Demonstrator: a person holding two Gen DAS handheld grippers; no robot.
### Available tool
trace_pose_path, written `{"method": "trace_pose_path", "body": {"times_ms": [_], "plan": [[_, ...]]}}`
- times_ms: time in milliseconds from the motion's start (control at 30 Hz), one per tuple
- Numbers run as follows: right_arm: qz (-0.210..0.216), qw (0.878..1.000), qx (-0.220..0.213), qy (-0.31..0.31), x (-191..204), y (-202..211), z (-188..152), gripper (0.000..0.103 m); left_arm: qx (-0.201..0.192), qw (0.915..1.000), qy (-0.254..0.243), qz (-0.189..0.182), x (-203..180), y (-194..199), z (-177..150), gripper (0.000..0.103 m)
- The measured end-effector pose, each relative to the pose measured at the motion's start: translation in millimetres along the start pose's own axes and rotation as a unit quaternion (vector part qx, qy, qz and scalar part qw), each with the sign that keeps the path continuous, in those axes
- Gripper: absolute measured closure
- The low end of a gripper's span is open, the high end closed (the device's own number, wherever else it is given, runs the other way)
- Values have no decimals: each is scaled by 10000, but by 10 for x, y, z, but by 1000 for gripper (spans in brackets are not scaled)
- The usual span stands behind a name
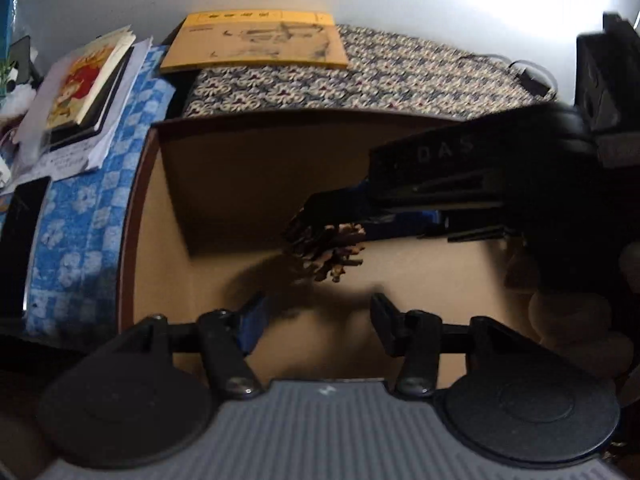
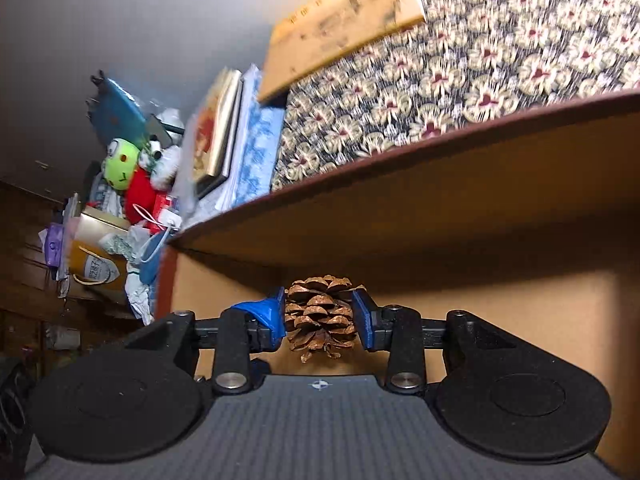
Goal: Organize rigid objects
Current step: 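Carry the pine cone with the right tool over the box wall, then lower the pine cone into the box and open the right tool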
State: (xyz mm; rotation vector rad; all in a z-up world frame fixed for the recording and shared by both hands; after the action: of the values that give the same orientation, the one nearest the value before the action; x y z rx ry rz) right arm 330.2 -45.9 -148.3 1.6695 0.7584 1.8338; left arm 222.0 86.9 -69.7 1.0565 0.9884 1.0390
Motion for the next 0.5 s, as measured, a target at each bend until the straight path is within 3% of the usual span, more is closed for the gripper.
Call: {"method": "trace_pose_path", "body": {"times_ms": [167,500], "plan": [[-145,9997,-121,177,13,-47,79,83,112,9985,27,528,-14,-55,55,45],[53,9994,-236,259,0,-68,146,81,383,9942,135,994,-50,-174,108,42]]}}
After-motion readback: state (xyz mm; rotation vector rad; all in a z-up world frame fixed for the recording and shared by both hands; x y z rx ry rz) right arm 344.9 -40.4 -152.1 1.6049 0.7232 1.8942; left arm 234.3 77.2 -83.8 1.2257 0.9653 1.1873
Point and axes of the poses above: each gripper's, at about its wrist camera, not at the fingertips, and y roughly against the way its jaws point, x to its left, z to its top, the point moved 4 cm from there along -y, roughly the way its jaws point, and after that the axes turned 15 degrees about x, right-handed, at the moved point
